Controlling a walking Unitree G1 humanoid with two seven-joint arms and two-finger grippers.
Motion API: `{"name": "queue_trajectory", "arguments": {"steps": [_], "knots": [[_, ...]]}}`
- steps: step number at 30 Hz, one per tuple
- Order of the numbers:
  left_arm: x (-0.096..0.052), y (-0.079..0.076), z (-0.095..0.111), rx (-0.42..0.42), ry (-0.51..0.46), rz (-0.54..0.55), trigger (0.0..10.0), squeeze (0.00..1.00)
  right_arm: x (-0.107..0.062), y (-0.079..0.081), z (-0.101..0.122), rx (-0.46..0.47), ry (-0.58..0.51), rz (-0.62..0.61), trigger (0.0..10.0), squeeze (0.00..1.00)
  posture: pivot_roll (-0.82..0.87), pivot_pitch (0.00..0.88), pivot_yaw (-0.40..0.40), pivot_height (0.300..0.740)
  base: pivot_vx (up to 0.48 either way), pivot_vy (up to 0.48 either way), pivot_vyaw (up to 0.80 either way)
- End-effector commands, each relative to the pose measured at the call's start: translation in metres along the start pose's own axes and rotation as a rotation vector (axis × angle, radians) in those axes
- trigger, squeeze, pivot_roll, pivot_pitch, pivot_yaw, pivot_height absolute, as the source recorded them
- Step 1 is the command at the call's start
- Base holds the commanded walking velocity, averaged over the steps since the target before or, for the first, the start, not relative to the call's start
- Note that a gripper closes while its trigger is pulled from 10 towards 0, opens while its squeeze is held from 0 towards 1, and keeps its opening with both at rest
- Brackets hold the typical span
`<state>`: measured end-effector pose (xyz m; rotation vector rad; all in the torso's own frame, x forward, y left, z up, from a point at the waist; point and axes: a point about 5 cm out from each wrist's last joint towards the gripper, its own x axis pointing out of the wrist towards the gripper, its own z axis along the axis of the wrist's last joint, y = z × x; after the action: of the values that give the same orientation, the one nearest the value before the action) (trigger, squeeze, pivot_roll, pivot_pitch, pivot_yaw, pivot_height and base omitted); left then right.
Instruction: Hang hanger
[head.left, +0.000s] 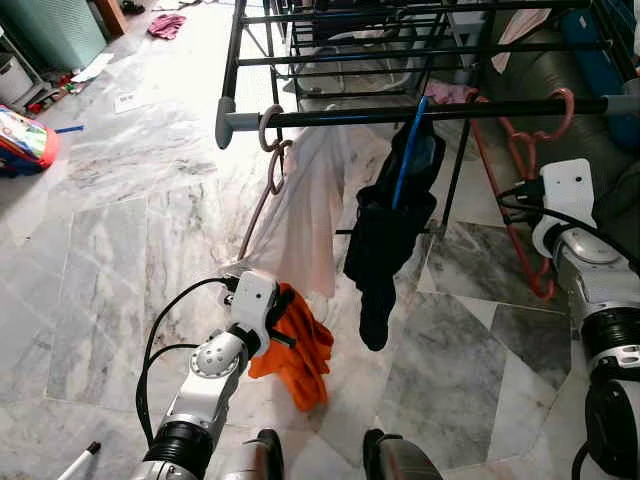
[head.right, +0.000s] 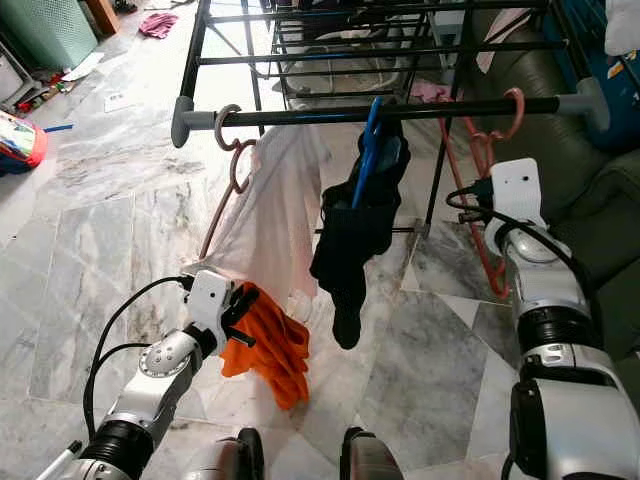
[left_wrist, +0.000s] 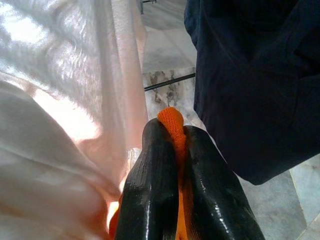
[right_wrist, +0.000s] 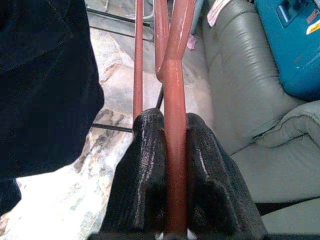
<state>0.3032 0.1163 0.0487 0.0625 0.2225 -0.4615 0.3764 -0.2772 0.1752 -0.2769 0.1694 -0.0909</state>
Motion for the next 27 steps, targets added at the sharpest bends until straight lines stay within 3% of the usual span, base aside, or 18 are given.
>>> {"name": "queue_trajectory", "arguments": {"steps": [1,6,14,15,16,21,25,27], "knots": [[-0.003,0.0,-0.009,-0.001,0.037,0.006,10.0,0.0,0.0,-0.005,0.002,-0.003,-0.003,-0.012,0.0,0.0,-0.09,0.204,0.076,0.74,0.0,0.0,0.0],[-0.002,-0.001,-0.01,0.0,0.04,0.006,10.0,0.0,0.0,-0.006,0.003,-0.007,-0.018,-0.028,0.0,0.0,-0.09,0.203,0.073,0.74,0.0,0.0,0.0],[-0.003,0.004,-0.004,-0.002,-0.007,0.044,10.0,0.0,-0.014,0.006,0.007,-0.004,-0.166,-0.065,0.0,0.0,-0.09,0.204,0.07,0.74,0.0,0.0,0.0],[-0.003,0.004,-0.004,-0.003,-0.008,0.045,10.0,0.0,-0.018,0.009,0.004,-0.008,-0.181,-0.081,6.9,0.0,-0.09,0.205,0.07,0.74,0.0,0.0,0.0],[-0.003,0.004,-0.003,-0.003,-0.007,0.045,10.0,0.0,-0.023,0.011,0.001,-0.012,-0.19,-0.093,10.0,0.0,-0.09,0.205,0.07,0.74,0.0,0.0,0.0],[-0.003,0.004,-0.003,-0.008,-0.013,0.046,10.0,0.0,-0.045,0.029,-0.02,0.001,-0.205,-0.123,10.0,0.0,-0.11,0.206,0.076,0.74,0.0,0.0,0.0],[-0.001,0.001,-0.002,-0.001,-0.022,0.04,10.0,0.0,-0.073,0.052,-0.059,0.018,-0.153,-0.139,10.0,0.0,-0.12,0.21,0.083,0.74,0.0,0.0,0.0],[-0.001,0.001,-0.002,0.001,-0.025,0.041,10.0,0.0,-0.08,0.058,-0.068,0.017,-0.137,-0.139,10.0,0.0,-0.12,0.21,0.083,0.74,0.0,0.0,0.0]]}}
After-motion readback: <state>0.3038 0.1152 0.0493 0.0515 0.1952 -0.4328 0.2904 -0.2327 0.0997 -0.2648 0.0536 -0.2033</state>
